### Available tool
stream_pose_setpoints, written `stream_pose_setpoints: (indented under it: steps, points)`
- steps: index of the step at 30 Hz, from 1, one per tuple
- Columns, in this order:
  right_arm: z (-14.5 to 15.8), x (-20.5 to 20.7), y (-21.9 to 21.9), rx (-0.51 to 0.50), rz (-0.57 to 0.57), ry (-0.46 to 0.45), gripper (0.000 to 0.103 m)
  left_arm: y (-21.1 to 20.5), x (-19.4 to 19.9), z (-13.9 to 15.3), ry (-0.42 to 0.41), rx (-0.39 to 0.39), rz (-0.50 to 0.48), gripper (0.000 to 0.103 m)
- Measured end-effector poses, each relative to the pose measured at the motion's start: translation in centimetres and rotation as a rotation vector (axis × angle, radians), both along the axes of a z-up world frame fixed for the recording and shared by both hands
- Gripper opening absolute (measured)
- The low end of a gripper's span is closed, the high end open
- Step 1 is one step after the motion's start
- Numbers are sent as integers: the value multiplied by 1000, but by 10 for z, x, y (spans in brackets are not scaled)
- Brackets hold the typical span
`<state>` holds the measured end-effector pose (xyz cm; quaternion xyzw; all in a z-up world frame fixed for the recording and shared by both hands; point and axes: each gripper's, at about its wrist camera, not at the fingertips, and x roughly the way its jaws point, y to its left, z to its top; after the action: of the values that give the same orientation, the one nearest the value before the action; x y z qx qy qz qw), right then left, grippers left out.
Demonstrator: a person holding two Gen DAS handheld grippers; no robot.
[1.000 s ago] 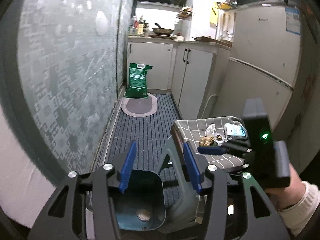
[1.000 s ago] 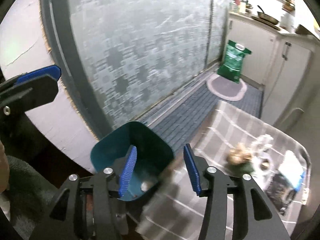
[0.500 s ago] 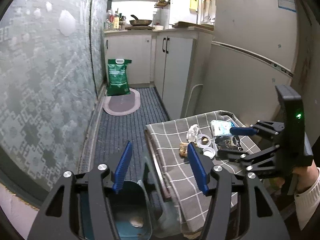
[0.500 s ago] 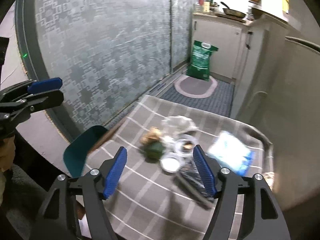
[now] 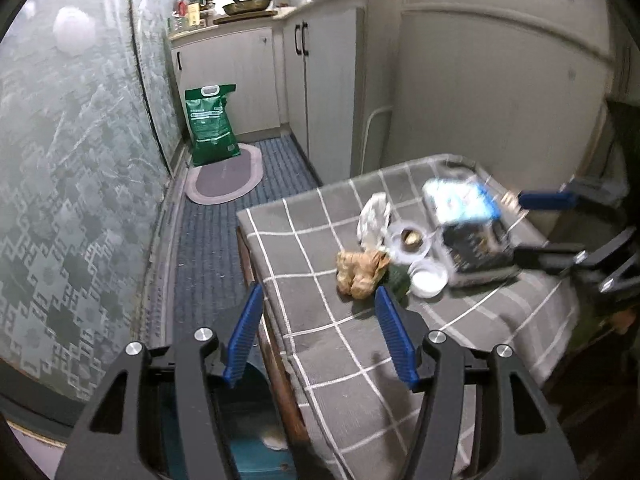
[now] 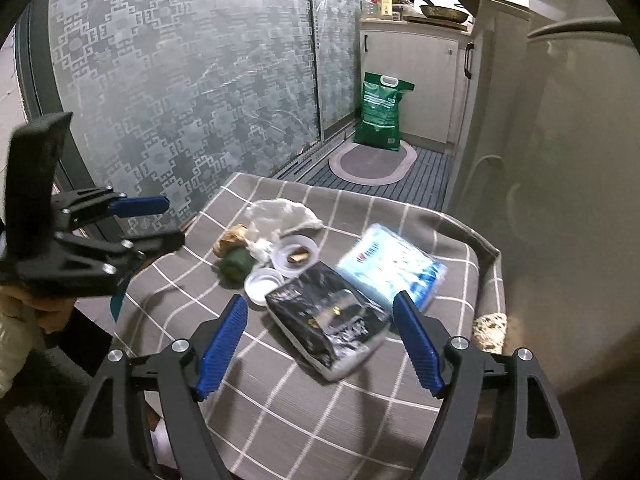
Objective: Collect trash
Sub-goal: 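Move both grippers back over the table items, then grasp the ginger root with the left gripper while the right gripper grasps the black snack bag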
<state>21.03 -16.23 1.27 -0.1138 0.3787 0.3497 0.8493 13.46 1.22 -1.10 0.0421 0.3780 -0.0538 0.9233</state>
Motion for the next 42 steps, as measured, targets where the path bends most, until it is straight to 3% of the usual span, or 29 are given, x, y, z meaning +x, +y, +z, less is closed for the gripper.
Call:
stream_pose_setpoints:
  steps: [7, 21, 24, 28, 30, 42]
  points:
    - [-6, 4, -17, 5, -18, 12, 76, -9, 12, -21, 65, 48, -15, 57]
    - [-15, 7, -24, 11, -4, 42, 79, -21, 34, -24, 54, 63, -20, 53]
    - [-18, 8, -22, 16, 33, 55, 79, -24, 37, -25, 55, 54, -30, 48]
    - [-23, 9, -20, 25, 83, 80, 81, -31, 40, -26, 61, 51, -53, 31]
    - [-26, 11, -19, 13, 94, 80, 83, -34, 40, -26, 54, 65, -54, 30]
    - [-36, 17, -1, -33, 151, 45, 83, -20, 36, -15, 44, -23, -34, 29]
